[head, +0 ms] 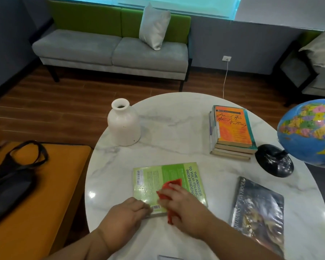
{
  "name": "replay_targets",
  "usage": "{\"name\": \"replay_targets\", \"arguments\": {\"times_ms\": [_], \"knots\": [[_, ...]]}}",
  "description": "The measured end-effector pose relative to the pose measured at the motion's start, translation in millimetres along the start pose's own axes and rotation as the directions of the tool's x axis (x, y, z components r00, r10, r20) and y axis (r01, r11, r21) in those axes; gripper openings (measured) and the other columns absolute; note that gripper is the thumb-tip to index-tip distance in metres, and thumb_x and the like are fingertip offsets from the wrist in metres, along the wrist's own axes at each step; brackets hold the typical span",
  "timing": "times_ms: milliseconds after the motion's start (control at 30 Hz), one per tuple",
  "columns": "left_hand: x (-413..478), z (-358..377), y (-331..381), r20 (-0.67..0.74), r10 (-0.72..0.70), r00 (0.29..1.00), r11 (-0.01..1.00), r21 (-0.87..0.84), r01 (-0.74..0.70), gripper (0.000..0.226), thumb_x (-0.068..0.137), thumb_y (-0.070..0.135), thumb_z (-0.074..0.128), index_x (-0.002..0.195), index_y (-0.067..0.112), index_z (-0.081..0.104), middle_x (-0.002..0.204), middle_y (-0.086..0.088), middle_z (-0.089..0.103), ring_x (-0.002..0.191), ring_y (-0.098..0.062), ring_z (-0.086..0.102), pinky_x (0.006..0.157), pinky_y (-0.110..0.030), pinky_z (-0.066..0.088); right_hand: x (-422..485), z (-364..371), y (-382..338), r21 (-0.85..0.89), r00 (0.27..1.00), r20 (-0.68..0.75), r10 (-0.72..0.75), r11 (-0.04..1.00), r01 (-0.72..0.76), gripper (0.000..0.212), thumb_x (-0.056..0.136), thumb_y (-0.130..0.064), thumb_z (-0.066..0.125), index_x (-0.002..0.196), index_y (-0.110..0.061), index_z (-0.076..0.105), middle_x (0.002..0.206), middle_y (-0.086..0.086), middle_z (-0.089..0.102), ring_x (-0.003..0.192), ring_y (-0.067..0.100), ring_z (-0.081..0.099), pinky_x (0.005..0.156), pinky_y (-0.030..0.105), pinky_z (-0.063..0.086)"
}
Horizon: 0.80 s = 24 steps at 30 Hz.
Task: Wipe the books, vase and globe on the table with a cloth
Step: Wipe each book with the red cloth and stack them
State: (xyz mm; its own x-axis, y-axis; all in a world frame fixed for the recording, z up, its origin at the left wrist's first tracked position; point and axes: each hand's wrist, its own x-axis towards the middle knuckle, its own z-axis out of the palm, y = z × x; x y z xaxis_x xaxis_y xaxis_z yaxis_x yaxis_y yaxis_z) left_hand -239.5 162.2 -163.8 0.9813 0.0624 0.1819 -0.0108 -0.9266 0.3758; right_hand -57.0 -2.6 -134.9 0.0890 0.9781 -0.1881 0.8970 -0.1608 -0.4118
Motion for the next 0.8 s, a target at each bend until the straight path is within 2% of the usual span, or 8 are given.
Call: {"name": "replay_targets", "arguments": {"times_ms": [100, 167, 233, 367, 433, 533, 633, 800], "knots": [[-0.2, 0.9, 0.9, -0.02, 0.009, 1.0, 1.0, 0.019, -0.009, 0.033, 0.075, 0.023, 0.051, 0.102, 0.031, 0.068, 0.097, 0.017, 0.064, 0.083, -0.005, 0.049, 0.05, -0.016, 0.049, -0.4, -11.2, 37.1, 0.082, 0.973, -0.168, 0.157, 0.986, -0.145, 0.052, 0.074, -0.027, 0.044, 0.121, -0.021, 0.065, 0.138, 0.0, 0.053, 0.129, 0.032, 0.045, 0.113, 0.026, 0.022], [0.3, 1.3, 0.9, -0.024, 0.006, 1.0, 1.0, 0.02, -0.005, 0.034, 0.074, 0.022, 0.05, 0.101, 0.032, 0.069, 0.097, 0.017, 0.064, 0.083, -0.005, 0.05, 0.051, -0.015, 0.049, 0.7, -23.6, 56.2, 0.121, 0.881, -0.249, 0.402, 0.915, -0.384, 0.055, 0.078, -0.026, 0.043, 0.13, -0.021, 0.059, 0.146, -0.002, 0.044, 0.136, 0.029, 0.035, 0.112, 0.021, 0.015], [-0.3, 2.0, -1.6, -0.032, 0.015, 0.999, 1.0, 0.02, -0.014, 0.034, 0.074, 0.022, 0.051, 0.102, 0.032, 0.067, 0.097, 0.018, 0.064, 0.083, -0.006, 0.052, 0.051, -0.016, 0.049, 8.6, -25.1, 47.3, 0.101, 0.85, -0.23, 0.474, 0.88, -0.463, 0.057, 0.084, -0.022, 0.046, 0.141, -0.02, 0.047, 0.153, -0.002, 0.033, 0.143, 0.026, 0.023, 0.115, 0.023, 0.009], [-0.7, 1.6, -4.1, -0.009, 0.044, 0.999, 0.999, 0.026, -0.044, 0.031, 0.076, 0.027, 0.053, 0.101, 0.032, 0.07, 0.097, 0.017, 0.066, 0.079, -0.006, 0.057, 0.054, -0.016, 0.051, 20.2, -0.2, -14.4, 0.0, 0.983, -0.169, 0.074, 0.997, -0.075, 0.063, 0.076, -0.021, 0.044, 0.138, -0.012, 0.05, 0.146, 0.006, 0.045, 0.137, 0.03, 0.036, 0.115, 0.036, 0.019], [0.7, 1.8, -2.1, -0.009, 0.05, 0.999, 0.998, 0.035, -0.05, 0.031, 0.076, 0.028, 0.053, 0.101, 0.031, 0.071, 0.096, 0.017, 0.066, 0.077, -0.007, 0.059, 0.056, -0.016, 0.051, 17.2, -0.5, -21.6, 0.098, 0.999, -0.034, -0.041, 0.994, 0.045, 0.064, 0.08, -0.019, 0.041, 0.144, -0.019, 0.042, 0.153, -0.002, 0.034, 0.142, 0.018, 0.026, 0.117, 0.029, 0.018], [-0.5, 3.5, -2.5, -0.016, 0.05, 0.999, 0.998, 0.027, -0.049, 0.032, 0.076, 0.027, 0.053, 0.103, 0.031, 0.071, 0.099, 0.017, 0.065, 0.08, -0.006, 0.057, 0.057, -0.016, 0.051, 23.6, -20.0, 6.5, 0.155, 0.993, -0.052, 0.106, 0.983, -0.097, 0.069, 0.082, -0.015, 0.05, 0.148, -0.027, 0.033, 0.158, -0.009, 0.018, 0.142, 0.004, 0.015, 0.111, 0.013, 0.008], [-1.9, 5.0, -3.2, -0.013, 0.057, 0.998, 0.998, 0.038, -0.057, 0.033, 0.077, 0.027, 0.051, 0.104, 0.031, 0.072, 0.1, 0.017, 0.066, 0.08, -0.006, 0.059, 0.057, -0.015, 0.052, 37.5, -32.9, 24.1, 0.097, 0.936, -0.165, 0.31, 0.95, -0.298, 0.069, 0.086, -0.014, 0.053, 0.15, -0.022, 0.03, 0.159, -0.008, 0.014, 0.145, 0.01, 0.015, 0.111, 0.015, 0.011], [-5.2, 6.0, -3.8, 0.013, 0.069, 0.998, 0.996, 0.047, -0.07, 0.037, 0.077, 0.03, 0.05, 0.107, 0.033, 0.071, 0.1, 0.018, 0.068, 0.077, -0.004, 0.063, 0.06, -0.015, 0.053, 55.4, -27.5, -22.9, -0.012, 0.986, 0.133, -0.097, 0.995, 0.1, 0.066, 0.085, -0.008, 0.055, 0.147, -0.015, 0.035, 0.158, 0.003, 0.024, 0.145, 0.018, 0.019, 0.116, 0.023, 0.012]]}}
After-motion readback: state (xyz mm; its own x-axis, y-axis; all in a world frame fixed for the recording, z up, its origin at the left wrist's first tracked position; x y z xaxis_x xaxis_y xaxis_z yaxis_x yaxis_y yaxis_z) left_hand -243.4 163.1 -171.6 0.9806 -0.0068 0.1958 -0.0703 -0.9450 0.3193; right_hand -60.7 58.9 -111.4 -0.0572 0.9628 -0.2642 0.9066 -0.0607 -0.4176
